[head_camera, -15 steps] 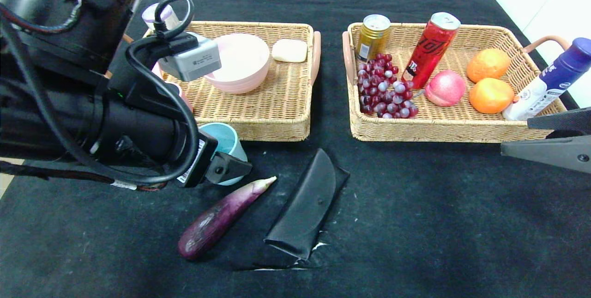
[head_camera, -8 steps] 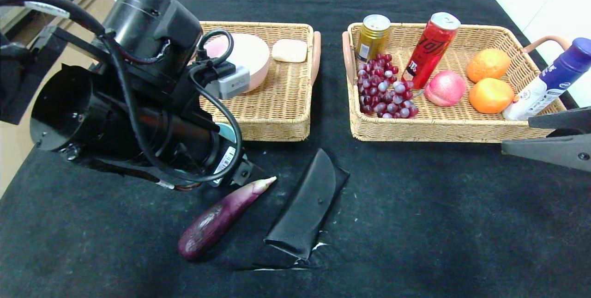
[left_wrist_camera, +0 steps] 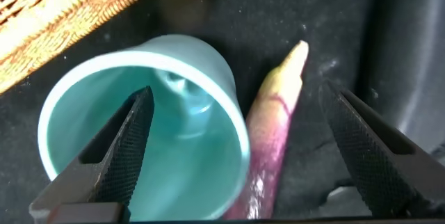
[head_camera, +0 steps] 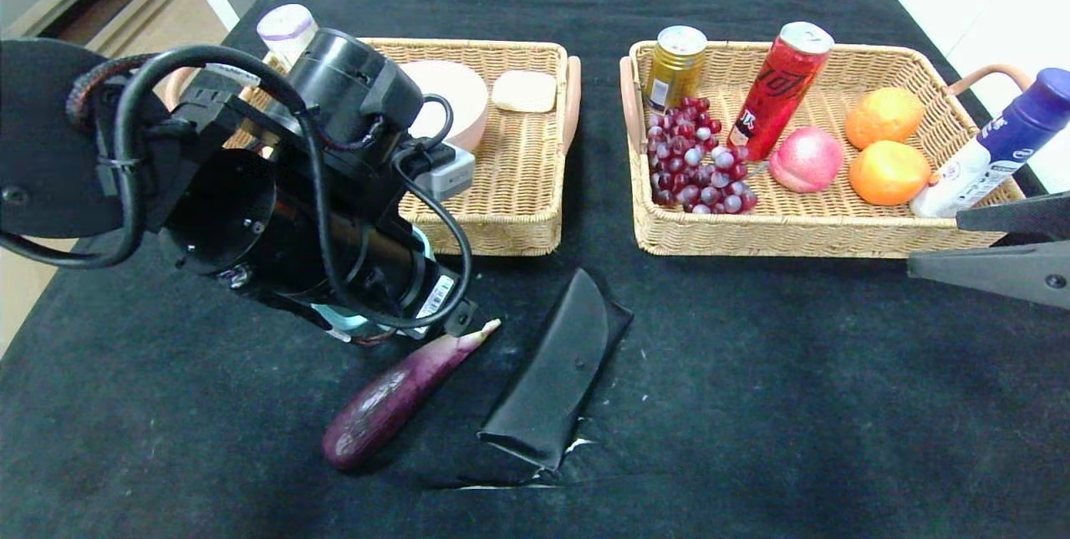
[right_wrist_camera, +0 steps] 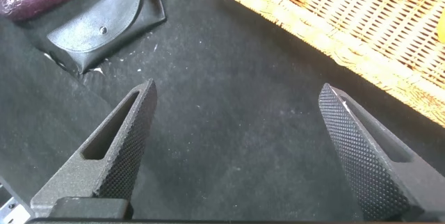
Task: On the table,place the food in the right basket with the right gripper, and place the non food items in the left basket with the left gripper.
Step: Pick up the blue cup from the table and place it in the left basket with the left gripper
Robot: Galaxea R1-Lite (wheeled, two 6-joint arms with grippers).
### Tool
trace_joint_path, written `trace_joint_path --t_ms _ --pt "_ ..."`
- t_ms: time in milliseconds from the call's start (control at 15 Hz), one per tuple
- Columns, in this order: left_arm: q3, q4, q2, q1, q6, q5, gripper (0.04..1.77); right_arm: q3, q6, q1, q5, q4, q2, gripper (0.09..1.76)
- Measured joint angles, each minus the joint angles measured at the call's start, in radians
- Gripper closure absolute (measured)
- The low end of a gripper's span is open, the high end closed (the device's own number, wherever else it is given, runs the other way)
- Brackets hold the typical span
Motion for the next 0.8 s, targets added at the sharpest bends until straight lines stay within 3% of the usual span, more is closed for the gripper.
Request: trace_joint_path --t_ms 267,333,533,800 --pt "-0.008 0.0 0.022 0.001 -0.002 0.003 0.09 0.0 0.0 0.0 0.0 0.0 0.001 0.15" --pt "-0.007 0.0 0.024 0.001 -0.003 0.003 0.18 0.0 0.0 0.0 0.0 0.0 0.002 0.15" --pt "-0.007 0.002 0.026 0.003 -0.003 0.003 0.67 0.0 0.0 0.0 0.0 0.0 0.006 0.15" --pt "-0.005 0.004 0.026 0.004 -0.006 0.004 1.15 0.0 0.0 0.0 0.0 0.0 0.008 0.15"
